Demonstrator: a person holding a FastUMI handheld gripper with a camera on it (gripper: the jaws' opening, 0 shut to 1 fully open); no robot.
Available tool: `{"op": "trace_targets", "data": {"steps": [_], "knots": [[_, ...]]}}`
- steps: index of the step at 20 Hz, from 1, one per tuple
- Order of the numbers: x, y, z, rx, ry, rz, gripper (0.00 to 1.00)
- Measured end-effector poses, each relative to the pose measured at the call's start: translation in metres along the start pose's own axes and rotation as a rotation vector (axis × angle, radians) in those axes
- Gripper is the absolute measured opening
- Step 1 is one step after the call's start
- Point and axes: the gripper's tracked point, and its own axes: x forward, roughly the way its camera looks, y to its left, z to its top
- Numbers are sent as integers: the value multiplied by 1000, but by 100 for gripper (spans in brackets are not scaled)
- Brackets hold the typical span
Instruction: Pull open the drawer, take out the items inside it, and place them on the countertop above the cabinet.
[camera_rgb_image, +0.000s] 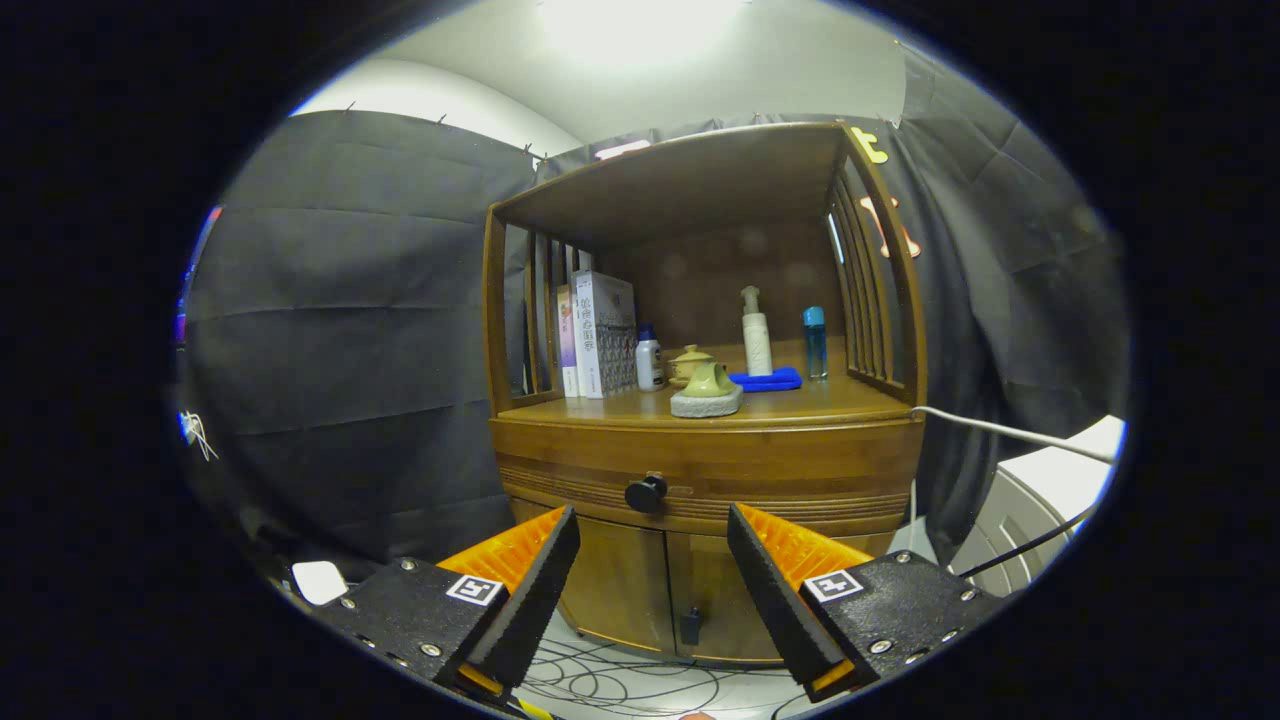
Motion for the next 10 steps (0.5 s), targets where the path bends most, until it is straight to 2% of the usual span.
{"op": "trace_targets", "data": {"steps": [5, 10], "knots": [[-15, 12, 4, -5, -4, 29, 94], [-8, -1, -2, -19, -4, -65, 94]]}}
